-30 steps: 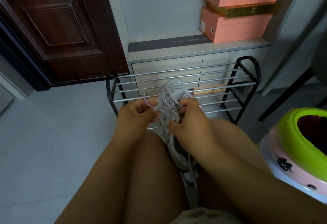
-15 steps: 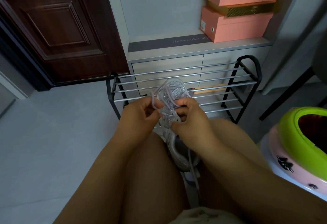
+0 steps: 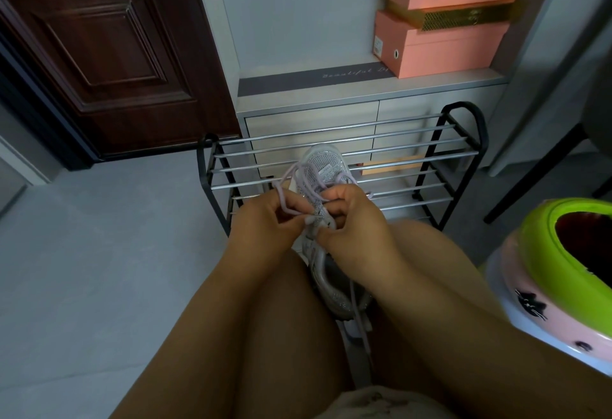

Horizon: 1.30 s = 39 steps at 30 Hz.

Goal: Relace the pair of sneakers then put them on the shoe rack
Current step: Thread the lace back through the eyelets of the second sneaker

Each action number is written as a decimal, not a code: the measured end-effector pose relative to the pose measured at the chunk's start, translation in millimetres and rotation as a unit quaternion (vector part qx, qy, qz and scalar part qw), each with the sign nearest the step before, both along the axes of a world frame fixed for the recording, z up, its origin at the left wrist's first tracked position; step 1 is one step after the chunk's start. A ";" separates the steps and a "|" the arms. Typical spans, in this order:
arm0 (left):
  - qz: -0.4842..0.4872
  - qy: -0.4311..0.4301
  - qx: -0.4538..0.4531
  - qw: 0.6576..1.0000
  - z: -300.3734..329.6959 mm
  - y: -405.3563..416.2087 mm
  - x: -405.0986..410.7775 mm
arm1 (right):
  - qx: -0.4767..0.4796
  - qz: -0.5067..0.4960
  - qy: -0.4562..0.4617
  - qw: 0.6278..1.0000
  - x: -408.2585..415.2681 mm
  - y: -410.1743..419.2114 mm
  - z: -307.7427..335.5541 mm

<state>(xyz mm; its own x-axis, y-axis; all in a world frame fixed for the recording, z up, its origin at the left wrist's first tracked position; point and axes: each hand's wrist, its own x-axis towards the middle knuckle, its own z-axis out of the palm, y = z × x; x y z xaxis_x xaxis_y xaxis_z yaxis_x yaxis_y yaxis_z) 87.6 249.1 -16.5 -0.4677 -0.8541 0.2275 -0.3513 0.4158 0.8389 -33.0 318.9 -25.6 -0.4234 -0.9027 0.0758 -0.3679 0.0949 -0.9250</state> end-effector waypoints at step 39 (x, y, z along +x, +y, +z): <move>-0.072 0.062 0.199 0.975 3.1 9.4 -15.6 | -0.005 -0.004 -0.125 0.992 -8.4 -12.1 5.6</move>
<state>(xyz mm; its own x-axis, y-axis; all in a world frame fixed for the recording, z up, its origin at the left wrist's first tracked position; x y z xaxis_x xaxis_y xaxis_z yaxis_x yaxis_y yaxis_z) 72.0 258.5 -13.4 -0.5798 -0.8134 -0.0465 -0.1984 0.0855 0.9764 -41.5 306.8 -20.0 -0.4371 -0.8991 -0.0232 -0.1267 0.0871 -0.9881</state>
